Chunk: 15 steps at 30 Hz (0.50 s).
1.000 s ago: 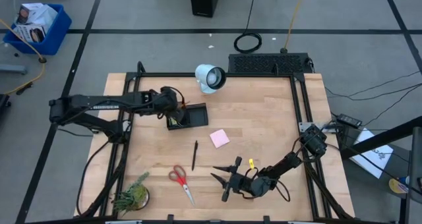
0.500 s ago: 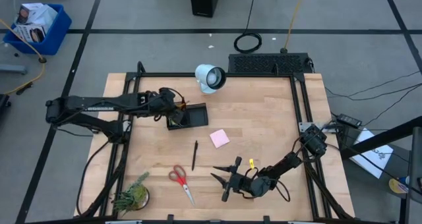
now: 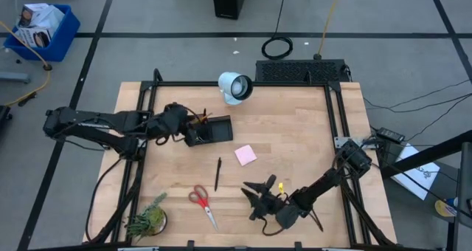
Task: Pick and place office supplies into organizer
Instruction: Put the pink sticky note pad into the black desk organizer
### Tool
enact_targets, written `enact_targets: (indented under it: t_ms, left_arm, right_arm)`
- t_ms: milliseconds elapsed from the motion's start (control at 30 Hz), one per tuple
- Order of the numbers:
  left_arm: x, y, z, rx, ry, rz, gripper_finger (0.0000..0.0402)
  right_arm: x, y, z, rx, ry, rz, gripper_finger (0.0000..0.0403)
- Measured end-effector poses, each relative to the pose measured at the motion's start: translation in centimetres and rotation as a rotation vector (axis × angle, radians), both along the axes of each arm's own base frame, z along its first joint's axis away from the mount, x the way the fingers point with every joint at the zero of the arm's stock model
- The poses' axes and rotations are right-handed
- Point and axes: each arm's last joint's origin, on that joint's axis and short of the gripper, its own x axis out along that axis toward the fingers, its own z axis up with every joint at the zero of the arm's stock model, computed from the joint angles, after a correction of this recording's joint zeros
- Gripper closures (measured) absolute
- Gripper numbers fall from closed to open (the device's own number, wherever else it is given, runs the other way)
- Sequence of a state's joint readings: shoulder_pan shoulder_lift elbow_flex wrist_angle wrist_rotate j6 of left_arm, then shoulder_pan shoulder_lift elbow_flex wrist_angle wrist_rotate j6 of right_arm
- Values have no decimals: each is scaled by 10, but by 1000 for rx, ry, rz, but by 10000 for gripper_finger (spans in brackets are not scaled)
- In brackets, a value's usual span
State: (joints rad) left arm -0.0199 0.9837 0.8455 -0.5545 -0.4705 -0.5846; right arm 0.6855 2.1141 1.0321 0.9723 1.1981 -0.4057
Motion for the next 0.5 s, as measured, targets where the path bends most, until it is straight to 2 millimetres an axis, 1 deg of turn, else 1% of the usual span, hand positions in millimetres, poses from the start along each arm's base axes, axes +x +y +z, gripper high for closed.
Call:
enact_targets:
  t_ms: [100, 200, 267, 367, 500]
  left_arm:
    - [1, -12, 0, 1, -2, -58, 215]
    - [3, -22, -2, 6, -2, -89, 215]
    - [4, -29, -3, 12, -6, -103, 215]
    - [5, -41, -2, 45, -29, -121, 215]
    - [4, -57, 0, 73, -62, -149, 215]
  right_arm:
    - [2, -4, 9, -85, 90, -47, 286]
    - [4, -10, 24, -107, 128, -63, 286]
    - [4, -16, 34, -79, 131, -66, 286]
    - [-2, -25, 42, -35, 216, -15, 286]
    - [-16, -48, 41, 76, 456, 42, 286]
